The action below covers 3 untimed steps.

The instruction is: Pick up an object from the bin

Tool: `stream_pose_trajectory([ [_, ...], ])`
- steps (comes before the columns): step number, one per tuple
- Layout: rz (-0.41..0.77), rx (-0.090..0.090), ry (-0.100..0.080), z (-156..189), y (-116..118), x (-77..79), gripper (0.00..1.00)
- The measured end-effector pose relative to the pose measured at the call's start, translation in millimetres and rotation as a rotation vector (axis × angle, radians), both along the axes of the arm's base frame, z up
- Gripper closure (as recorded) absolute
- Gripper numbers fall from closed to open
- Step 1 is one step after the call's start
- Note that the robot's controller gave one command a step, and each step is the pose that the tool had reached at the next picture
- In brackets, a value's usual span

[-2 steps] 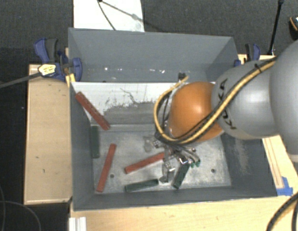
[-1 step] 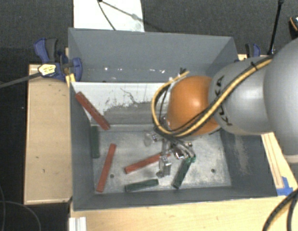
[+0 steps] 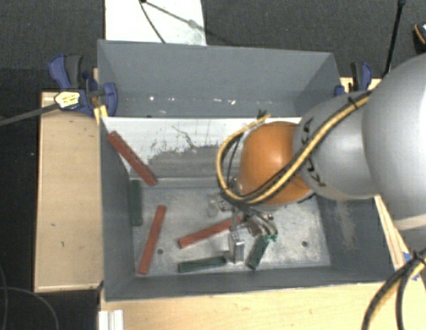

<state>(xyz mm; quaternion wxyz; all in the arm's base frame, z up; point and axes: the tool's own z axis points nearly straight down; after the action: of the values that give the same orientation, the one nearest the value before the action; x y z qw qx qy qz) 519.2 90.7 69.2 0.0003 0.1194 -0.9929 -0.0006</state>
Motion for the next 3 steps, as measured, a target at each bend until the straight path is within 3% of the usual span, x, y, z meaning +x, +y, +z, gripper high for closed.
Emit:
stream_pose_trajectory([
  [1,0.001,0.0,-0.003,1.0,0.5,0.8,0.0],
  [2,0.0,0.0,-0.002,0.7,0.4,0.6,1.0],
  [3,-0.001,0.001,-0.006,7.4,0.8,1.4,1.0],
])
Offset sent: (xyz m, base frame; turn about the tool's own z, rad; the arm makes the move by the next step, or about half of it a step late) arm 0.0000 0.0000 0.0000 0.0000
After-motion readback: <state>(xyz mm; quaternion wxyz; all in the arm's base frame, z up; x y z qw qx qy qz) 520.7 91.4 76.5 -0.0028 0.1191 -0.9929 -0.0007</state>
